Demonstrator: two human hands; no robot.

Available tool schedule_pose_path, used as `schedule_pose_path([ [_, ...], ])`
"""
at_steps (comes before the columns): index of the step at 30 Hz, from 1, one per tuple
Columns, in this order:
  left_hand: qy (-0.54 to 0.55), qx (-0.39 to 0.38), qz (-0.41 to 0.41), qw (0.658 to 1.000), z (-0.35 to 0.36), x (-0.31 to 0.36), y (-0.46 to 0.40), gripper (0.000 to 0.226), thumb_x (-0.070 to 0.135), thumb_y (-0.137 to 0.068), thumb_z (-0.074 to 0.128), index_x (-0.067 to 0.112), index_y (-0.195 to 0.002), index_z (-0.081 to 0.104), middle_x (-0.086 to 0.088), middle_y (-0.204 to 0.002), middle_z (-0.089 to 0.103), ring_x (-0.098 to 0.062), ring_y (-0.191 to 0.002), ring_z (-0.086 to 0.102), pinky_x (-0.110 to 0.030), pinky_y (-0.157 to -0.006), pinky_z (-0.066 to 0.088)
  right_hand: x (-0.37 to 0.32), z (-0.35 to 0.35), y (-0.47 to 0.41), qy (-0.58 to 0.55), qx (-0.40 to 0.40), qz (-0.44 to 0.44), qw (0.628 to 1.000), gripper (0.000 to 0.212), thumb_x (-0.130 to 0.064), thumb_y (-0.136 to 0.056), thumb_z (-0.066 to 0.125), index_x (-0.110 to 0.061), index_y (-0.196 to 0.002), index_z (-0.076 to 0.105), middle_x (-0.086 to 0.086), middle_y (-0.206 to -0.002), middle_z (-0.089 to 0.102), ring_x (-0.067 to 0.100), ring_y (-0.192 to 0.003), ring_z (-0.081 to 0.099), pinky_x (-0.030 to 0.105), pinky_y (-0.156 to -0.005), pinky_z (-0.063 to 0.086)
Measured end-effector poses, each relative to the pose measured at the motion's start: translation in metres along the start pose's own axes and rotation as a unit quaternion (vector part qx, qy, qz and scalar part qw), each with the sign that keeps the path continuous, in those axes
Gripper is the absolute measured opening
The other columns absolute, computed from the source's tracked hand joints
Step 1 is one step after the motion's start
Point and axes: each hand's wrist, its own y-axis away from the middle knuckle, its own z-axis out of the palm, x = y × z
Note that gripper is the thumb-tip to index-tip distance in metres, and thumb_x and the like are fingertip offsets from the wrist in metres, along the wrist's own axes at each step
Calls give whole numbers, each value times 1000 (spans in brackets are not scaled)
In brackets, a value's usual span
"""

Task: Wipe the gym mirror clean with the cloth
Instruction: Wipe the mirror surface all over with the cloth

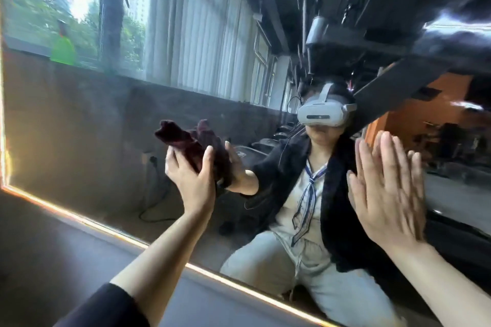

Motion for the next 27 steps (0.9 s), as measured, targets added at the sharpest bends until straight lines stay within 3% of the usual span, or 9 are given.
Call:
schedule_pose_path([
  [2,-52,-17,58,997,28,-6,-2,75,36,-91,47,8,-157,23,-17,-163,18,-33,-152,7,-42,-124,6,6,9,7,31,-10,-20,999,62,-37,-105,36,-9,-159,24,18,-166,12,34,-153,15,59,-122,18],
  [5,-71,12,145,987,70,6,19,68,28,-95,38,3,-156,20,-21,-162,16,-36,-152,7,-47,-124,10,5,19,10,37,-1,-12,999,63,-40,-105,33,-8,-159,23,20,-165,11,33,-154,10,57,-123,12],
  [8,-134,-54,337,930,105,26,71,66,15,-98,54,2,-155,23,-21,-161,21,-33,-153,8,-49,-123,15,6,19,9,40,-1,-16,999,62,-41,-106,31,-8,-158,24,20,-165,10,31,-154,6,56,-123,11],
  [11,-175,-120,444,871,109,26,86,66,13,-96,55,0,-153,25,-17,-162,20,-29,-154,6,-49,-123,15,8,18,10,35,-12,-22,999,62,-42,-107,27,-7,-158,24,21,-165,11,32,-154,7,56,-123,13],
  [13,-199,-91,422,880,95,26,58,62,21,-97,43,-5,-151,29,-22,-159,24,-32,-152,11,-49,-123,12,8,18,10,34,-6,-20,999,61,-42,-108,28,-6,-158,26,22,-164,14,34,-154,11,57,-123,15],
  [16,-181,-16,281,942,67,37,-3,73,34,-92,23,-8,-152,21,-26,-160,19,-38,-151,9,-48,-124,6,8,19,10,41,3,-19,999,61,-40,-107,31,-6,-157,27,23,-164,15,35,-154,11,56,-123,14],
  [20,-126,-11,223,967,64,50,-31,74,42,-90,17,17,-159,11,-18,-165,9,-31,-153,5,-44,-125,9,7,20,9,48,9,-18,999,63,-39,-105,34,-5,-157,26,23,-164,15,35,-154,11,56,-123,11],
  [24,-159,-84,354,918,113,68,33,63,32,-98,51,22,-157,30,-27,-161,15,-41,-151,10,-56,-119,23,7,19,8,56,1,-16,998,64,-41,-105,34,-5,-157,27,24,-163,17,36,-153,13,55,-124,11],
  [27,-170,-96,457,868,122,69,46,54,26,-101,50,12,-152,40,-29,-159,18,-42,-149,15,-60,-116,25,10,16,8,60,-11,-24,998,64,-42,-105,33,-5,-156,29,23,-163,18,35,-154,12,54,-124,11],
])
